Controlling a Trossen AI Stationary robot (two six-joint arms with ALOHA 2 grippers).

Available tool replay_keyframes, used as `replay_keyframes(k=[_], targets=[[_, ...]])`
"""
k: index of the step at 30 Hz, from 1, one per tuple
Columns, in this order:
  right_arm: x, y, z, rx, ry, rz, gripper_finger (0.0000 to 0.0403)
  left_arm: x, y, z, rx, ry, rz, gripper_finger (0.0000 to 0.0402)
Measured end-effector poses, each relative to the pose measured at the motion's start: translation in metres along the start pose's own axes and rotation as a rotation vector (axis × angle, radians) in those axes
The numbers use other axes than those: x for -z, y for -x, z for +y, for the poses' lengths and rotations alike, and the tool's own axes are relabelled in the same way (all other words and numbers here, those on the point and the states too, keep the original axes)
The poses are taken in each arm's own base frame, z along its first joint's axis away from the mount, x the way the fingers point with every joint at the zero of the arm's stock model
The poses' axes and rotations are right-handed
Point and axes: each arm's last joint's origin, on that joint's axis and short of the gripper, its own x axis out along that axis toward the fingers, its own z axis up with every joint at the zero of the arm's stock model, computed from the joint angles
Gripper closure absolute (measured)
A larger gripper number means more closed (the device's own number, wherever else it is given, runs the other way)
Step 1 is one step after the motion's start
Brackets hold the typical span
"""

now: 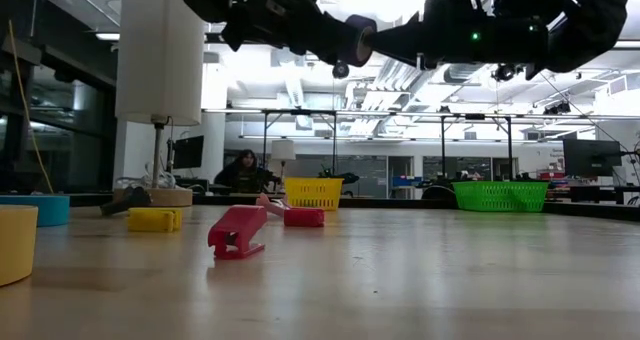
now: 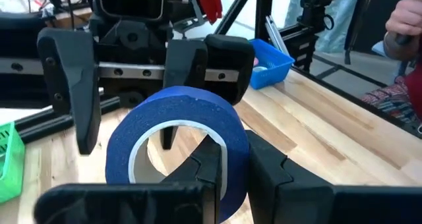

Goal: Pick and place Stapler, Stapler remover, tape
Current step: Put the blue tape into the blue bin

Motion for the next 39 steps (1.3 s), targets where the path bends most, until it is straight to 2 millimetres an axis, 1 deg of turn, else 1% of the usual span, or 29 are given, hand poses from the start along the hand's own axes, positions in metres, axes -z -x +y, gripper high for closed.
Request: replay_keyframes(k=[8,11,15,20,24,35,37,39], targets=[[-0.0016,-0.0001,-0.0020,0.019,-0.003,-0.017,0.0250,-0.0020,-0.0028,0.0000,-0.003,-0.024,-0.022,0.0368],[-0.0011,-0.0003,-0.0020,0.025,-0.004,-0.014,0.0258,-0.0020,-0.0032,0.0004,-0.004,-0.025,-0.025,0.0368],[-0.0002,-0.0006,-0.0017,0.024,-0.004,-0.011,0.0286,-0.0020,-0.0032,0.0005,-0.007,-0.025,-0.024,0.0368],[0.0000,-0.0007,-0.0016,0.023,-0.002,-0.010,0.0336,-0.0019,-0.0032,0.0005,-0.010,-0.023,-0.022,0.0353],[-0.0001,-0.0010,-0.0016,0.019,-0.001,-0.011,0.0373,-0.0015,-0.0033,0.0006,-0.018,-0.017,-0.015,0.0349],[0.0010,-0.0011,-0.0013,0.010,-0.004,-0.002,0.0374,-0.0005,-0.0036,0.0011,-0.055,-0.024,0.007,0.0343],[0.0010,-0.0011,-0.0013,0.011,-0.006,-0.001,0.0374,-0.0005,-0.0036,0.0012,-0.058,-0.026,0.009,0.0333],[0.0011,-0.0010,-0.0012,0.011,-0.008,0.000,0.0374,0.0000,-0.0035,0.0012,-0.059,-0.021,0.013,0.0313]])
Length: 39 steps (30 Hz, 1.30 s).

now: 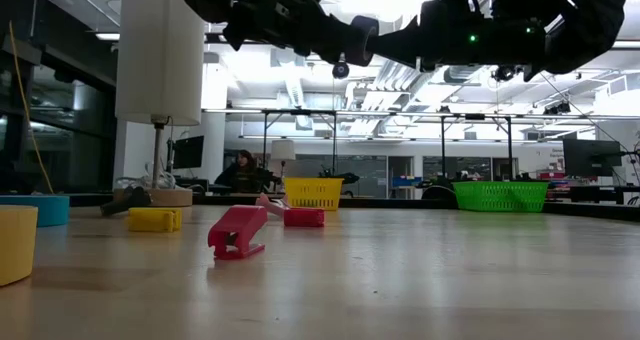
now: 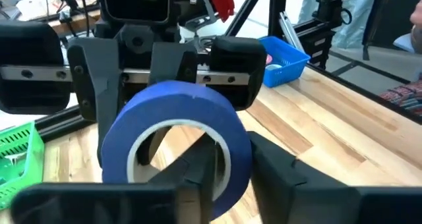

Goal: Pick and place Stapler, Stapler remover, tape
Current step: Put the blue tape into the blue bin

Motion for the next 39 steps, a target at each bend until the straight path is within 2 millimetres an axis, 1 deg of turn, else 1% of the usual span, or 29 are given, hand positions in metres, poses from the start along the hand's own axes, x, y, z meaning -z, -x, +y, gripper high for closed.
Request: replay_keyframes(k=[7,9,11,15,18,21,25,28,30,33,39], targets=[[0.003,0.000,0.000,0.022,0.001,0.032,0.0374,0.004,0.001,0.002,-0.102,0.049,0.072,0.0211],[0.005,0.000,0.000,0.035,-0.005,0.063,0.0374,0.004,0.005,0.001,-0.140,0.069,0.115,0.0191],[0.008,0.000,0.000,0.042,-0.011,0.097,0.0374,0.002,0.010,-0.001,-0.191,0.079,0.162,0.0179],[0.010,0.002,0.001,0.038,-0.041,0.145,0.0374,-0.001,0.021,-0.006,-0.260,0.105,0.259,0.0175],[0.008,0.006,-0.001,0.049,-0.074,0.191,0.0374,-0.003,0.031,-0.012,-0.297,0.132,0.337,0.0174],[0.004,0.012,-0.003,0.051,-0.103,0.243,0.0374,-0.001,0.037,-0.017,-0.290,0.162,0.400,0.0174],[-0.004,0.019,-0.007,0.044,-0.133,0.340,0.0374,0.004,0.039,-0.022,-0.260,0.207,0.463,0.0174],[-0.014,0.022,-0.008,0.025,-0.138,0.458,0.0374,0.010,0.039,-0.024,-0.252,0.218,0.479,0.0174],[-0.022,0.024,-0.007,0.016,-0.132,0.548,0.0374,0.019,0.037,-0.027,-0.244,0.219,0.473,0.0174],[-0.034,0.031,-0.001,-0.031,-0.134,0.697,0.0374,0.031,0.040,-0.035,-0.251,0.221,0.448,0.0174],[-0.066,0.053,0.009,-0.071,-0.194,1.004,0.0374,0.054,0.048,-0.054,-0.281,0.246,0.359,0.0174]])
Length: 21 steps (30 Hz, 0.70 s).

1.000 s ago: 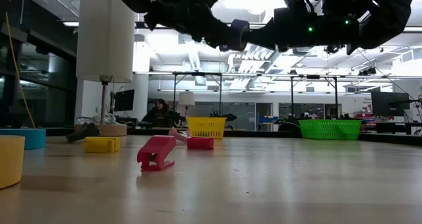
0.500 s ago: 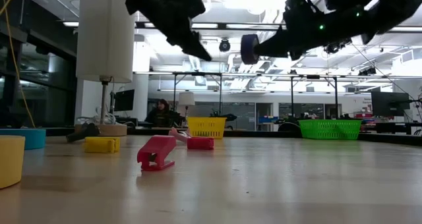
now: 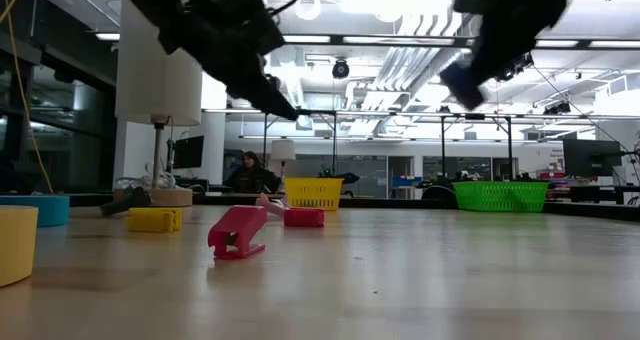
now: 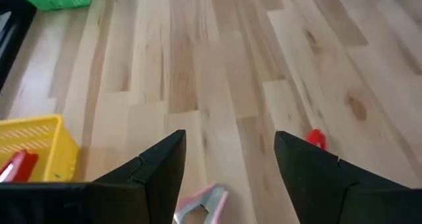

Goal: Pick and place Stapler, Stapler remover, tape
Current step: Put the blue tape into the blue bin

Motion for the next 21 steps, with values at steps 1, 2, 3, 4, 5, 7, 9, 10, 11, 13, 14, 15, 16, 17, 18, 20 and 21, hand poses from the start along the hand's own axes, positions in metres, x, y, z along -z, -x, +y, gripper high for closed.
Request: replay_keyframes(k=[1,2,3,4,5,7,9,10,11,13,14,15,16,17,18,20,21], targets=[[0.001,0.006,0.002,0.001,-0.021,0.043,0.0374,0.002,0.002,-0.002,0.003,0.008,-0.026,0.0174],[0.002,0.013,0.004,0.000,-0.042,0.087,0.0374,0.004,0.004,-0.003,-0.004,0.006,-0.050,0.0174],[0.003,0.019,0.005,-0.001,-0.065,0.130,0.0374,0.007,0.006,-0.004,-0.008,0.002,-0.065,0.0174],[0.005,0.024,0.007,-0.001,-0.091,0.167,0.0374,0.009,0.007,-0.005,-0.011,-0.002,-0.075,0.0174],[0.008,0.029,0.009,-0.002,-0.115,0.203,0.0374,0.010,0.008,-0.006,-0.014,-0.006,-0.084,0.0174],[0.013,0.034,0.013,-0.017,-0.169,0.271,0.0374,0.011,0.012,-0.008,-0.020,-0.017,-0.099,0.0174],[0.020,0.037,0.018,-0.047,-0.221,0.341,0.0374,0.007,0.017,-0.008,-0.030,-0.036,-0.128,0.0174],[0.024,0.038,0.021,-0.061,-0.248,0.384,0.0374,0.006,0.019,-0.009,-0.032,-0.044,-0.136,0.0174],[0.027,0.038,0.025,-0.072,-0.271,0.421,0.0374,0.005,0.021,-0.009,-0.035,-0.051,-0.144,0.0174],[0.033,0.037,0.035,-0.108,-0.313,0.490,0.0374,0.003,0.023,-0.009,-0.035,-0.063,-0.156,0.0174],[0.036,0.036,0.041,-0.126,-0.329,0.529,0.0374,0.003,0.024,-0.010,-0.033,-0.072,-0.159,0.0174],[0.039,0.036,0.047,-0.139,-0.338,0.567,0.0374,0.003,0.024,-0.010,-0.034,-0.083,-0.163,0.0174],[0.042,0.036,0.053,-0.154,-0.352,0.609,0.0374,0.003,0.024,-0.010,-0.033,-0.087,-0.160,0.0174],[0.045,0.035,0.059,-0.167,-0.363,0.651,0.0374,0.004,0.024,-0.010,-0.032,-0.089,-0.154,0.0174],[0.048,0.035,0.066,-0.177,-0.377,0.694,0.0374,0.004,0.024,-0.010,-0.028,-0.094,-0.149,0.0174],[0.056,0.036,0.078,-0.180,-0.409,0.781,0.0374,0.005,0.023,-0.011,-0.011,-0.105,-0.139,0.0174],[0.059,0.037,0.084,-0.177,-0.430,0.818,0.0374,0.006,0.023,-0.011,-0.001,-0.104,-0.132,0.0174]])
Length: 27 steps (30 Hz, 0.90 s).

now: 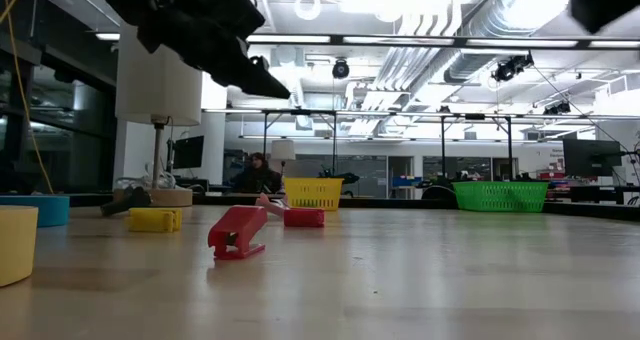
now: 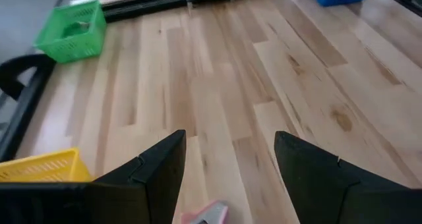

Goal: Pick and place Stapler, Stapler remover, tape
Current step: Put the blue tape into the blue bin

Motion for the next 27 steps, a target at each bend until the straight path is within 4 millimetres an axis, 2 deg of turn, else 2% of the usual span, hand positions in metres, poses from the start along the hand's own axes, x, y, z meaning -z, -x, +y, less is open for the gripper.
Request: replay_keyframes(k=[4,10,16,20,27], targets=[[0.021,-0.013,0.014,0.008,-0.088,0.088,0.0374,0.001,0.000,-0.002,0.060,0.003,0.000,0.0174],[0.054,-0.023,0.029,0.028,-0.180,0.098,0.0374,0.003,0.000,-0.003,0.085,0.003,0.008,0.0174],[0.087,-0.047,0.039,0.118,-0.255,0.166,0.0374,0.003,0.000,-0.004,0.104,0.004,0.001,0.0174],[0.100,-0.062,0.041,0.192,-0.240,0.189,0.0374,0.003,0.000,-0.004,0.104,0.004,0.001,0.0174],[0.107,-0.082,0.043,0.269,-0.137,0.174,0.0374,0.003,0.000,-0.004,0.103,0.011,0.001,0.0174]])
